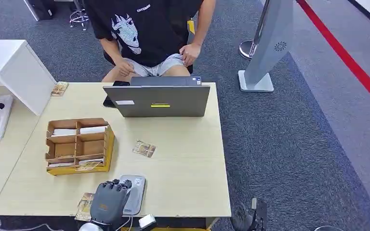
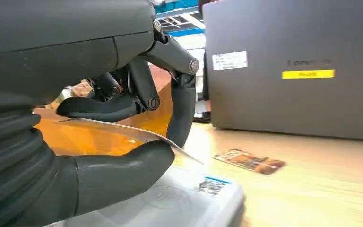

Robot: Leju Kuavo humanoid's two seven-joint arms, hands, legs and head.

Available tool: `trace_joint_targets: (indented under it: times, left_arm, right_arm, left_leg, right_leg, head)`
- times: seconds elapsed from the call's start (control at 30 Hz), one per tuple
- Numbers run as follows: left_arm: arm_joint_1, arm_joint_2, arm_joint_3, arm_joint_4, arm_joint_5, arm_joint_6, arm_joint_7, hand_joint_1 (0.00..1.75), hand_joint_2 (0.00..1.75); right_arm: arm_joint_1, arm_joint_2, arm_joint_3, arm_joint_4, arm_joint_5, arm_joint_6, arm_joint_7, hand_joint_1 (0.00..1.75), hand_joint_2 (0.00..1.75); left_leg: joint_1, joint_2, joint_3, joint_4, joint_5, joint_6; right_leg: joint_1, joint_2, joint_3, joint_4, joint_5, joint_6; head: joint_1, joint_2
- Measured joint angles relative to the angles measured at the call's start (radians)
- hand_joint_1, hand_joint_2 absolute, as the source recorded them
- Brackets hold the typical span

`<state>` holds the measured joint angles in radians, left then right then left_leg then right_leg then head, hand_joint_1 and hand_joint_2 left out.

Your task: Pass the card to the sensor for recognition and then transmit it.

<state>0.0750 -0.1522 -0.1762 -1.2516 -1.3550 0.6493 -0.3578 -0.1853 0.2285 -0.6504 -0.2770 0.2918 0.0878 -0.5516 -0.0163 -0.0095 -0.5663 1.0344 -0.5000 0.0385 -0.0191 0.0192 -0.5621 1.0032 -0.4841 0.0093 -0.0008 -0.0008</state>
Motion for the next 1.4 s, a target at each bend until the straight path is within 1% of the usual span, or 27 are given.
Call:
trace_joint_targets:
  times: [0.2,0.33,0.6,0.97,1.07,1.2,1.4]
  left_arm:
    - [-0.001,-0.016,-0.030,-0.008,0.003,-0.016,-0.003,1.75,1.75]
    - [-0.002,-0.018,-0.040,-0.008,0.008,-0.018,0.000,1.75,1.75]
    - [-0.002,-0.005,-0.040,0.000,0.011,-0.039,0.011,1.75,1.75]
    - [-0.010,0.008,-0.038,0.045,0.017,-0.050,0.022,1.75,1.75]
    - [-0.017,0.009,-0.026,0.053,0.018,-0.046,0.032,1.75,1.75]
    - [-0.028,0.015,0.010,0.053,0.000,-0.038,0.042,1.75,1.75]
    - [-0.045,0.037,0.063,0.010,-0.045,-0.047,0.057,1.75,1.75]
  right_arm:
    - [0.000,0.000,0.000,0.000,0.002,-0.005,0.003,0.00,1.75]
    - [0.000,0.000,0.000,-0.001,0.003,-0.007,0.003,0.00,1.75]
    - [0.000,0.000,0.000,-0.001,0.010,-0.007,0.002,0.00,1.75]
    - [0.000,0.000,0.000,-0.002,0.016,-0.014,-0.001,0.00,1.75]
    - [0.000,0.000,0.000,-0.003,0.020,-0.015,-0.001,0.00,1.75]
    - [-0.001,0.000,0.000,-0.003,0.023,-0.015,0.000,0.00,1.75]
    - [-0.004,0.000,0.000,-0.003,0.041,-0.014,0.007,0.00,1.75]
  left_leg:
    - [0.000,0.000,0.000,0.000,0.000,0.000]
    - [0.000,0.000,0.000,0.000,0.000,0.000]
    - [0.000,0.000,0.000,0.000,0.000,0.000]
    - [0.000,0.000,0.000,0.000,0.000,0.000]
    - [0.000,0.000,0.000,0.000,0.000,0.000]
    - [0.000,0.000,0.000,0.000,0.000,0.000]
    - [0.001,-0.002,0.000,0.000,0.001,-0.001]
  right_leg:
    - [0.000,0.000,0.000,0.000,0.000,0.000]
    - [0.000,0.000,0.000,0.000,0.000,0.000]
    - [0.000,0.000,0.000,0.000,0.000,0.000]
    - [0.000,0.000,0.000,0.000,0.000,0.000]
    - [0.000,0.000,0.000,0.000,0.000,0.000]
    - [0.000,-0.001,0.000,0.000,0.000,0.000]
    - [0.000,-0.001,0.000,0.001,0.000,0.000]
  head:
    - [0.000,0.000]
    - [0.000,0.000]
    - [0.000,0.000]
    - [0.000,0.000]
    - [0.000,0.000]
    - [0.000,0.000]
    - [0.000,0.000]
